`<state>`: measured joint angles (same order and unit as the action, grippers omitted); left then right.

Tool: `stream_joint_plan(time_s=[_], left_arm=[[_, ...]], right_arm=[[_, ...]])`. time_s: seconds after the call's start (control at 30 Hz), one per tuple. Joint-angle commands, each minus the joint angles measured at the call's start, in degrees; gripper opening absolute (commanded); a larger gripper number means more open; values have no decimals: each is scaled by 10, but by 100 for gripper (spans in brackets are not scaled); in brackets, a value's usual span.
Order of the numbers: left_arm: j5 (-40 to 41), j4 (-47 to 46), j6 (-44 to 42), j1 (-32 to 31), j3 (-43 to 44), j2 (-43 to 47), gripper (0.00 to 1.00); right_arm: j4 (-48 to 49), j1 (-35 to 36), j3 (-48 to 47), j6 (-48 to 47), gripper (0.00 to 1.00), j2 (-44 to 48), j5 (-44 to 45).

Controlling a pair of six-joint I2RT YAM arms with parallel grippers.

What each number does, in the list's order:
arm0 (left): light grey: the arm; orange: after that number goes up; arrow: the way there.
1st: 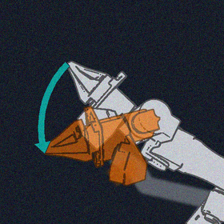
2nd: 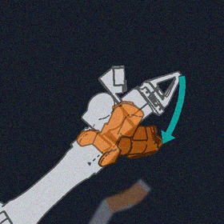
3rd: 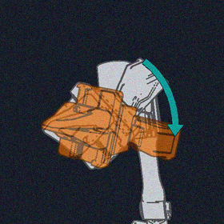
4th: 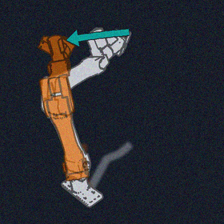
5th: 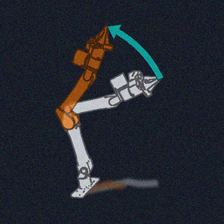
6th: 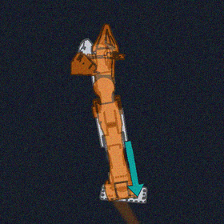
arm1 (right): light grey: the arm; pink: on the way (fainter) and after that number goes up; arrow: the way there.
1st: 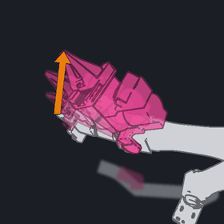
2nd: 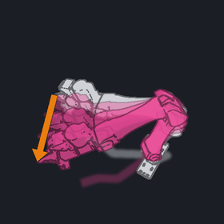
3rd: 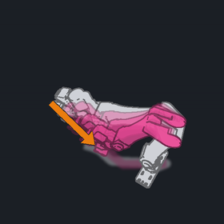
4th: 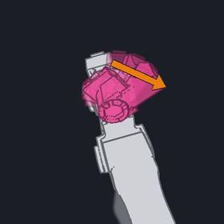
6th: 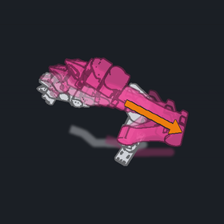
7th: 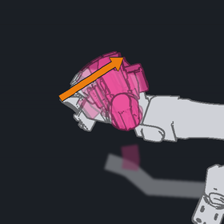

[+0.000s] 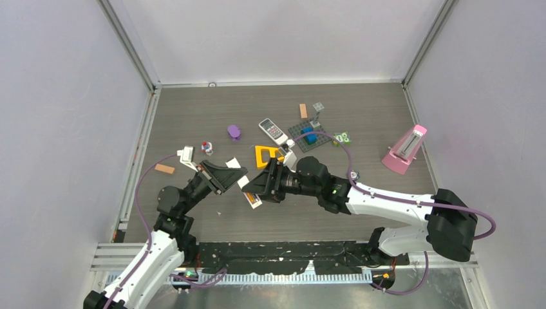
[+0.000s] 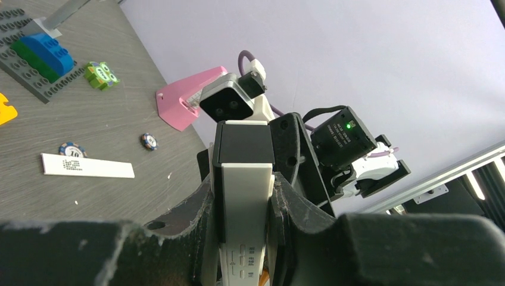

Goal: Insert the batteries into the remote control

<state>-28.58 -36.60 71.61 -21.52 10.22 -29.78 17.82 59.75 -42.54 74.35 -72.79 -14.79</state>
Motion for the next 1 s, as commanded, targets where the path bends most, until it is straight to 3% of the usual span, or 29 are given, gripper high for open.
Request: stream_joint_plan(time_s=[0.0,0.4,0.6,0.77,0.97], left_arm=[[2,-44,5,1,2,4,0],[26,-31,38,2,3,11,0],[41,54,76,2,20,15,0],[48,99,131,2,23,17,0],[53,76,218,2,1,2,0]], right_arm=[[38,-2,4,10,62,-6,-18],[40,-2,17,3,49,-15,-28],[-4,-2,2,-36,45,-8,-9],[-60,-2,-16,-89,43,6,26],[-72,-2,-21,-125,37,12,36]])
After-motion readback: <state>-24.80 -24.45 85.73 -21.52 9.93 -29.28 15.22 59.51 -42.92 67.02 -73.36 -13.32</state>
